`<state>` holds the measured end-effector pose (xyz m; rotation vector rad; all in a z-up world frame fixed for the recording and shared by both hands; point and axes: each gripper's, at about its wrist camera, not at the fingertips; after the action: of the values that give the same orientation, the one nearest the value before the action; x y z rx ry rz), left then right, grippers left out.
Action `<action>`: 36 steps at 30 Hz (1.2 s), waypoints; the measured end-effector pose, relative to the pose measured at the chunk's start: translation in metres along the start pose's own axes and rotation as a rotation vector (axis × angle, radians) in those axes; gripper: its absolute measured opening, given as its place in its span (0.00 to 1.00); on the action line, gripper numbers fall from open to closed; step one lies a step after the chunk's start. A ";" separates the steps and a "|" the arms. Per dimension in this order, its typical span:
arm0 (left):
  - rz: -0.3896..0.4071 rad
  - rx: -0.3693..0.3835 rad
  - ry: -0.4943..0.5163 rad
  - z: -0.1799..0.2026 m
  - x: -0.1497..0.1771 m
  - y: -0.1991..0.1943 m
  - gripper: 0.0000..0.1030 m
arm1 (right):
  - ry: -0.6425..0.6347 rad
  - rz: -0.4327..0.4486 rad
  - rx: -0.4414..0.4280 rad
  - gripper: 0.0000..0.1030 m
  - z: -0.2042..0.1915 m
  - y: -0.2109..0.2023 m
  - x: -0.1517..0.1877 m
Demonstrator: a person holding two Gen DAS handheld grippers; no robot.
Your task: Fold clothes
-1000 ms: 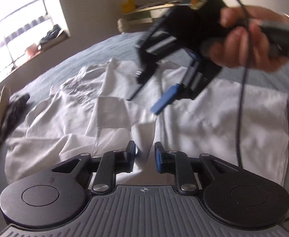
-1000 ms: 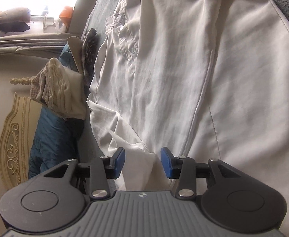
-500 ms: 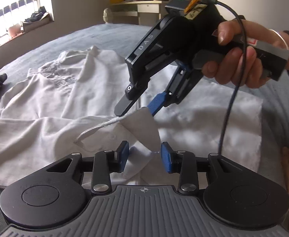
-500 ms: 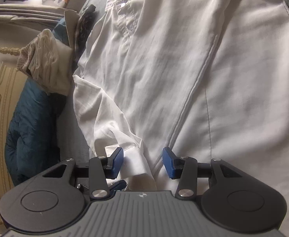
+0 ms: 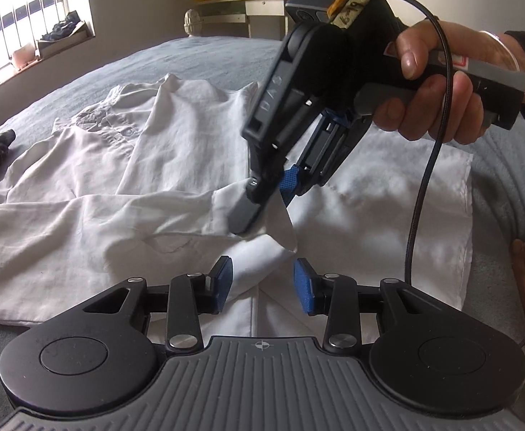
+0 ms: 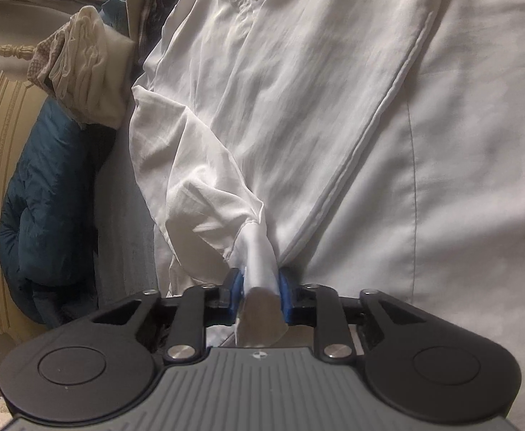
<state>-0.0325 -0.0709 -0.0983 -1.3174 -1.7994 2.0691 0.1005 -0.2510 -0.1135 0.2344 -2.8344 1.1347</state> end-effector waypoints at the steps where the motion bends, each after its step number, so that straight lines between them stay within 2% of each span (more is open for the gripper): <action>1: 0.003 -0.011 0.004 -0.001 0.003 -0.001 0.36 | -0.001 0.007 -0.001 0.10 0.000 -0.001 0.001; 4: -0.002 -0.010 -0.025 -0.007 0.009 -0.003 0.37 | 0.025 0.044 -0.014 0.03 0.006 -0.014 0.006; 8: -0.015 0.032 -0.096 -0.015 0.016 -0.004 0.37 | 0.076 0.108 -0.023 0.02 0.021 -0.039 0.019; 15: -0.055 0.001 -0.101 -0.015 0.018 0.002 0.37 | 0.188 0.187 -0.038 0.02 0.052 -0.074 0.058; 23: -0.077 -0.007 -0.121 -0.018 0.017 0.005 0.37 | 0.278 0.243 -0.061 0.02 0.075 -0.089 0.095; 36: -0.089 -0.016 -0.134 -0.018 0.017 0.006 0.37 | 0.329 0.308 -0.022 0.02 0.097 -0.113 0.106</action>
<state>-0.0284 -0.0490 -0.1109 -1.1047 -1.8933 2.1467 0.0139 -0.4102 -0.0934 -0.3704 -2.6402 1.0701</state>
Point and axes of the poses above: each gripper's, at about its wrist camera, not at the fingertips, and y roughly the way its jaws point, z to its right, x to its underside, and after that the axes turned 14 degrees about -z, right-handed
